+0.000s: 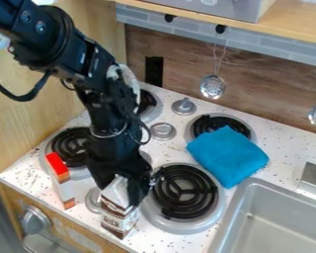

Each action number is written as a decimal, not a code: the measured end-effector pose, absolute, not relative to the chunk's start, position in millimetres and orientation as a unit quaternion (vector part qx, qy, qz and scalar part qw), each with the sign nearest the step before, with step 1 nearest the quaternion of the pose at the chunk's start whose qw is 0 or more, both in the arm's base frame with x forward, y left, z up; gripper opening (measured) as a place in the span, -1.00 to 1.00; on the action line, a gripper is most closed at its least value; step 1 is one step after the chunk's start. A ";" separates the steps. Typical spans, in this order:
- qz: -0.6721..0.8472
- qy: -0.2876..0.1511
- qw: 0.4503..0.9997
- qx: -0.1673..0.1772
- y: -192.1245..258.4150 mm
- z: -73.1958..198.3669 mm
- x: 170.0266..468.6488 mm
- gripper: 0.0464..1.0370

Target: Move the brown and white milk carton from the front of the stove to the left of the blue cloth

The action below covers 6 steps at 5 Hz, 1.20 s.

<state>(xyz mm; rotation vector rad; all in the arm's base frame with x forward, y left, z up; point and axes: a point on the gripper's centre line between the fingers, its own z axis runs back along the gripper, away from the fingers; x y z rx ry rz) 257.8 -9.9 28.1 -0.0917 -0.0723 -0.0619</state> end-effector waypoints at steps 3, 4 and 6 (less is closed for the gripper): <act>-0.053 -0.003 0.996 -0.070 -12.7 40.0 256.8 0.51; -0.038 -0.046 0.995 -0.080 -8.0 66.0 278.9 0.51; -0.036 -0.158 0.985 -0.061 -1.9 96.2 327.9 0.51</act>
